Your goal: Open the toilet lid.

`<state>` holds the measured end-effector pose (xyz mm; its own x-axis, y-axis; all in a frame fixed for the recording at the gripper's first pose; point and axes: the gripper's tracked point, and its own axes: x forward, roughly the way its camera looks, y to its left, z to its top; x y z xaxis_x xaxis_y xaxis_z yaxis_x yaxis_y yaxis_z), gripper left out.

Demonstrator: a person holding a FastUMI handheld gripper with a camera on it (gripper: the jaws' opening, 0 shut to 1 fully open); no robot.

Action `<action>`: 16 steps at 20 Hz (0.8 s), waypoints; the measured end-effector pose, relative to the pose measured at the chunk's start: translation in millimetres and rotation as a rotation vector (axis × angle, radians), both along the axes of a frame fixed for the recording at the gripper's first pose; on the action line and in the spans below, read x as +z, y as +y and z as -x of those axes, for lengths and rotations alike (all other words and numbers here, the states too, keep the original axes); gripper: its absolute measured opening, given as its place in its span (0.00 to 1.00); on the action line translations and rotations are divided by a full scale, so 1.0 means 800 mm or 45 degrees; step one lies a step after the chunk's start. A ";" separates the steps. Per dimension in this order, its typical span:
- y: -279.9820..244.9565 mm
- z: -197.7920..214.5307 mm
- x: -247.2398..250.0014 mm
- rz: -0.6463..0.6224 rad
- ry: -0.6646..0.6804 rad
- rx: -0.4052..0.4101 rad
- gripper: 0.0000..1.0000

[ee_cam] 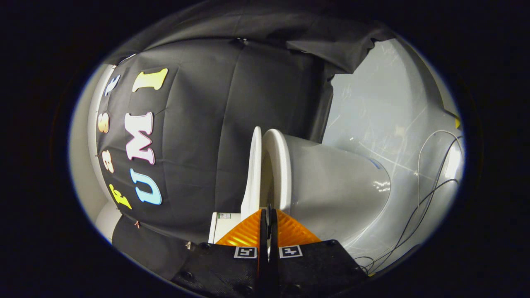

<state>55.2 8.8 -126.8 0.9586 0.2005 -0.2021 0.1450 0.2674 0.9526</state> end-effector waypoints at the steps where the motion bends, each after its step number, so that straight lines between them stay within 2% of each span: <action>1: -0.001 0.000 0.006 0.003 0.001 0.001 0.05; 12: 0.024 -0.005 0.083 0.173 -0.047 0.009 0.05; 16: 0.039 -0.009 0.121 0.281 -0.055 0.010 0.05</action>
